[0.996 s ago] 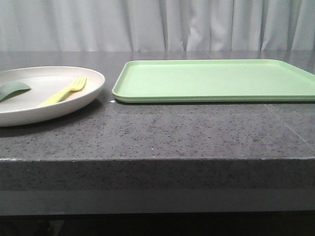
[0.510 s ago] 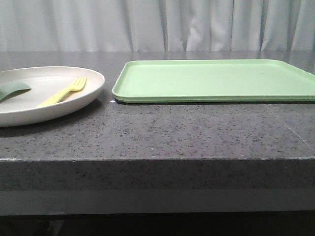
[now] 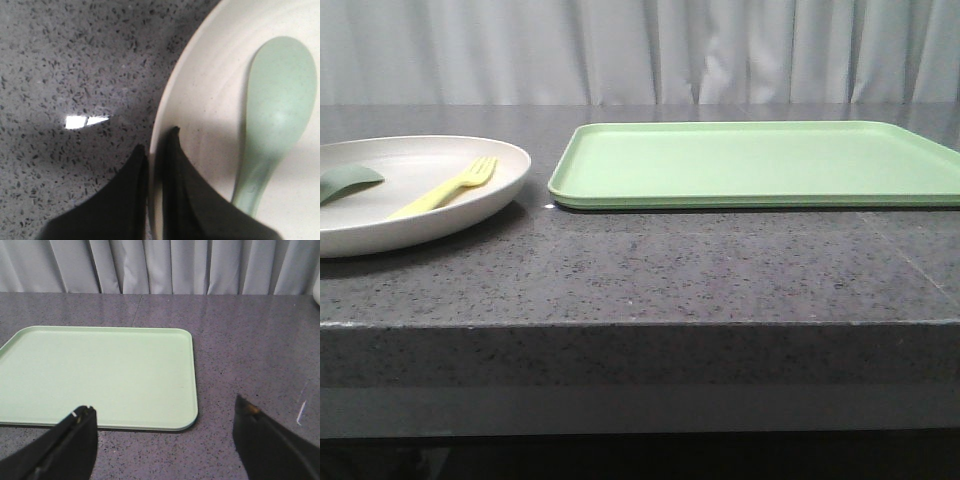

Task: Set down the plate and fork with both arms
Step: 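Lower the left gripper and pinch the cream plate's rim, then lift the plate with the left gripper and carry it over the tray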

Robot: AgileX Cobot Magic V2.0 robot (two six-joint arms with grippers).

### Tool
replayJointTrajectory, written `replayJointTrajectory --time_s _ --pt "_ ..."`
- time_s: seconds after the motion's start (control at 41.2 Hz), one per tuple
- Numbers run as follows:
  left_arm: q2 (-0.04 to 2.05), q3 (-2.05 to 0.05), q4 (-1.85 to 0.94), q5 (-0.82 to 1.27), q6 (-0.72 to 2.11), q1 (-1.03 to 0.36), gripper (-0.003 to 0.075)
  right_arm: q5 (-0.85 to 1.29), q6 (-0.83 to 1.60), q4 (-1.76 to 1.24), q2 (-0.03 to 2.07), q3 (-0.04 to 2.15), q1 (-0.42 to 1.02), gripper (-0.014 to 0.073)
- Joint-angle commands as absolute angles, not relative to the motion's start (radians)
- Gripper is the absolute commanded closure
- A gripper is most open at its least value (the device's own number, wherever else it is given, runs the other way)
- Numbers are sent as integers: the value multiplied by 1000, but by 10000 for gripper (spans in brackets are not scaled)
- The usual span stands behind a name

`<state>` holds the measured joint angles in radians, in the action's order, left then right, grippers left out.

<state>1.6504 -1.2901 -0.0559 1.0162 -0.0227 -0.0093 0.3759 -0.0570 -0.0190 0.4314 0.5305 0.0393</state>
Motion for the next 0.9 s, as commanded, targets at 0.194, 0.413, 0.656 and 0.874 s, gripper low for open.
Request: replayJointTrajectory --time_s 0.194,0.413,0.656,0.874 --pt "1587 -1352 -159 1049 31 54 738 290 -55 -20 444 562 37 12" --pt "1580 -1409 -481 1093 196 145 738 290 -55 -20 444 562 37 12" --pt "1580 -1475 -600 1110 215 163 738 291 -55 -20 444 562 37 12" --pt "1617 -1553 -634 1097 197 57 738 291 -55 -20 444 562 37 12"
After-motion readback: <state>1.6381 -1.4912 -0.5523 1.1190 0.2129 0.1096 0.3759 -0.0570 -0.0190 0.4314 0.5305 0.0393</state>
